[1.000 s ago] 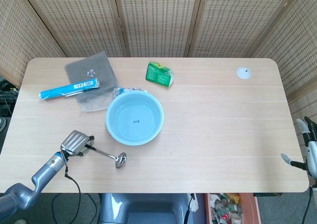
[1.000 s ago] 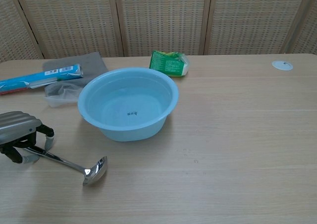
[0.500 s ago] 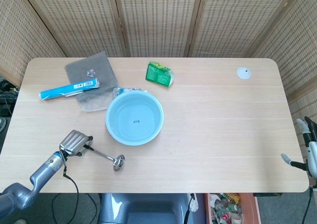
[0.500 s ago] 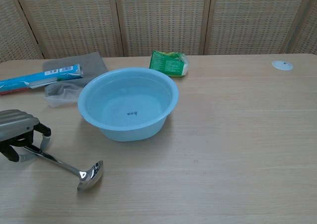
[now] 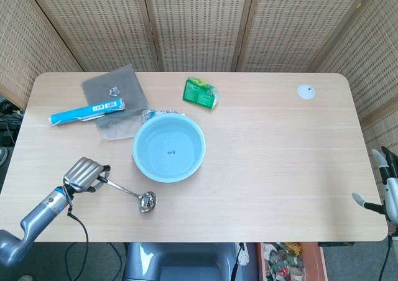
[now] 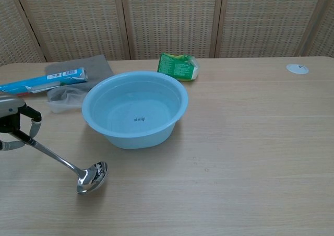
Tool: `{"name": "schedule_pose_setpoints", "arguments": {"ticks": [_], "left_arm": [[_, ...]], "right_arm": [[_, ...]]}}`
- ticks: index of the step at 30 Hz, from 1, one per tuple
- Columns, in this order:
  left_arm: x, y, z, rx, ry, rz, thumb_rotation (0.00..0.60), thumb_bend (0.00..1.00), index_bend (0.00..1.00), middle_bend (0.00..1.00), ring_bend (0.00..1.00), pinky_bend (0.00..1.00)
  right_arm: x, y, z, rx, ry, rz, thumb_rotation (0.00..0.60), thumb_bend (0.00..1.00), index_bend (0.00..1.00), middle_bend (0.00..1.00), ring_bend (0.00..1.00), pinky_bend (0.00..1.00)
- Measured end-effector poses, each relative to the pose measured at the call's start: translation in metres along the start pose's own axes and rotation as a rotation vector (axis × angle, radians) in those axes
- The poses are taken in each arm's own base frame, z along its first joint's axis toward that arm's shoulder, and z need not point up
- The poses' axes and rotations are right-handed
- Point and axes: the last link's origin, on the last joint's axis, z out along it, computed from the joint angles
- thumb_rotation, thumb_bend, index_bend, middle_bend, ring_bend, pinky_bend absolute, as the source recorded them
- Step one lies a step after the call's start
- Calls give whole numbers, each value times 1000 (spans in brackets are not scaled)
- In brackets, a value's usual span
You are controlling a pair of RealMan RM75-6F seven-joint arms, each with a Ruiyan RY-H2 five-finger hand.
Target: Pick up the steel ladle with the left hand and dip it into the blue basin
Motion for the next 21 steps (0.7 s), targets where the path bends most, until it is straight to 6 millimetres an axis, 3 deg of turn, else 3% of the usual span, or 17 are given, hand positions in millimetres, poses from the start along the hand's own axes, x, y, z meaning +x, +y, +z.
{"name": "schedule_pose_setpoints", "arguments": {"ticks": [13,21], "left_arm": [[35,4,-7,-43,32,-63,600,590,968,1000,971,1000],[104,3,0,-49,83,-74,600,598,968,1000,971,1000]], "right_arm": [[0,0,0,-1,0,-2,600,0,0,0,0,0],[0,0,1,-4,0,1,600,0,0,0,0,0]]}}
